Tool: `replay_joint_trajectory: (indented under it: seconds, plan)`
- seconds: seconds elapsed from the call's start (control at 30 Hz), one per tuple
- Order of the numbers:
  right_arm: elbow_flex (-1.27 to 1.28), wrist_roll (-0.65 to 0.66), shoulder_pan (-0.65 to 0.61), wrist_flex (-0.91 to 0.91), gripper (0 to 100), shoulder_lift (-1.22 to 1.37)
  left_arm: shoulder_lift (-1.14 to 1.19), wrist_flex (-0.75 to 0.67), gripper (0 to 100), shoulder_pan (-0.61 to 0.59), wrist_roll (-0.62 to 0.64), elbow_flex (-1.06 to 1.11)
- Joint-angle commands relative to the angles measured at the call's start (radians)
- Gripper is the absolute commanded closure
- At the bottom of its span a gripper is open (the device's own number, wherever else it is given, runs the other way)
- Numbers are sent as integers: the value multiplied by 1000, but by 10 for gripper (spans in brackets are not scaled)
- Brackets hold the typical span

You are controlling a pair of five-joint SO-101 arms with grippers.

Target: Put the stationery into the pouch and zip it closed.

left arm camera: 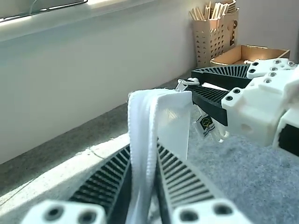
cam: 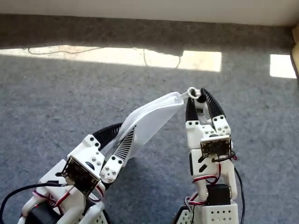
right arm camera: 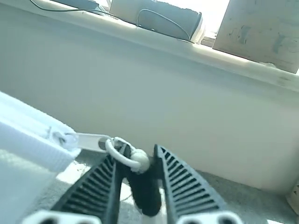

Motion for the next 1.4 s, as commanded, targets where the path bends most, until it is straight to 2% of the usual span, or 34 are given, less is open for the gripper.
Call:
replay_joint_trajectory:
  seconds: [0.0,0.4,0.8,0.9,1.0,1.13,1.37]
  plan:
    - [15,3,77,-1,853,4,-19,-46,996,-59,5,5]
    - [-157,5,-93,406,825,2,-19,-143,995,-59,6,111]
    - [-305,5,-262,642,825,2,-19,-249,993,-59,3,216]
    - [-314,5,-277,661,825,2,-19,-253,989,-59,2,229]
    - [-309,5,-277,659,825,2,-19,-253,928,-73,5,229]
    - [-309,5,-286,657,825,2,-19,-253,829,-183,9,226]
    - [-309,5,-286,627,825,2,-19,-253,819,-274,9,223]
